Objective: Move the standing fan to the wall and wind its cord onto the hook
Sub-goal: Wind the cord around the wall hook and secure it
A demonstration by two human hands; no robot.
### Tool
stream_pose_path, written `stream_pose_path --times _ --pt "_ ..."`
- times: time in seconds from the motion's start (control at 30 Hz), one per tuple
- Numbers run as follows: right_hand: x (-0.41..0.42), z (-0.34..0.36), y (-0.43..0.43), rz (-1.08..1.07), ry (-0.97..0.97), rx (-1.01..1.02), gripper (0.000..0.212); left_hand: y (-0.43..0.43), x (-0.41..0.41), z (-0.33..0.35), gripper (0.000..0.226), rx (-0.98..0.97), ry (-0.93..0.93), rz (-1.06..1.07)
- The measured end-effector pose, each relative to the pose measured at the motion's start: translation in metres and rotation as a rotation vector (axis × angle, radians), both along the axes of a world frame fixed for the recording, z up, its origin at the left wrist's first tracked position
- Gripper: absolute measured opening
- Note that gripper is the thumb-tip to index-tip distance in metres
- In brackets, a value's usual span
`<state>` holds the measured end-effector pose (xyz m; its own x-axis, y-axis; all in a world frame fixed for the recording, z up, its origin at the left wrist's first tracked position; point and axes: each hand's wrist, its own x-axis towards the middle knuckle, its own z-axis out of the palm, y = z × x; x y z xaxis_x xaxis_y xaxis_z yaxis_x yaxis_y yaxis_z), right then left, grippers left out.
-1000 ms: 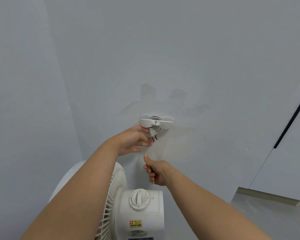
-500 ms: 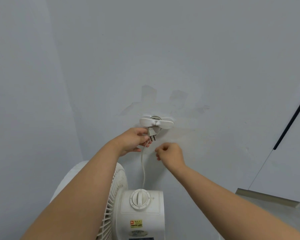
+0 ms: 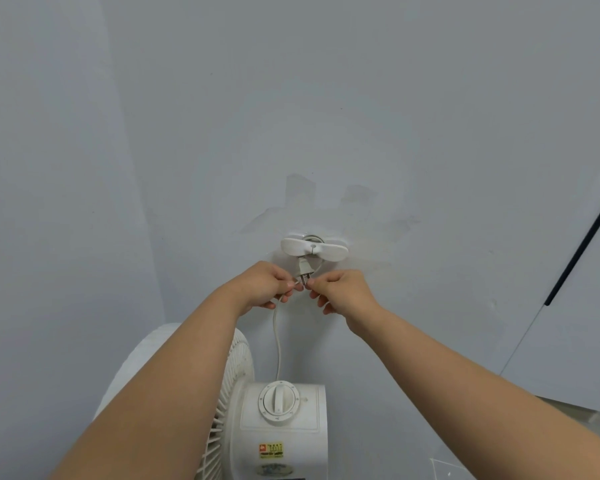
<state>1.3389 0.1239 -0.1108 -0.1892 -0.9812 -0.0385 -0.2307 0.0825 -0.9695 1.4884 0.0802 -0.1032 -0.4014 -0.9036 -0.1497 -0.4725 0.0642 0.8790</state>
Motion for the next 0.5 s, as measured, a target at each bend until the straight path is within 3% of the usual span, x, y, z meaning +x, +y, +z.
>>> stream_pose_path --times 0.3,0.5 --pt "0.004 -0.001 0.004 0.007 -0.058 -0.024 0.021 -0.004 -0.006 -0.002 0.03 -0.209 -0.128 0.119" --pt "-0.005 -0.002 -0.004 -0.119 0.314 -0.099 0.026 -0.017 0.001 -0.008 0.034 -0.331 -0.152 0.358"
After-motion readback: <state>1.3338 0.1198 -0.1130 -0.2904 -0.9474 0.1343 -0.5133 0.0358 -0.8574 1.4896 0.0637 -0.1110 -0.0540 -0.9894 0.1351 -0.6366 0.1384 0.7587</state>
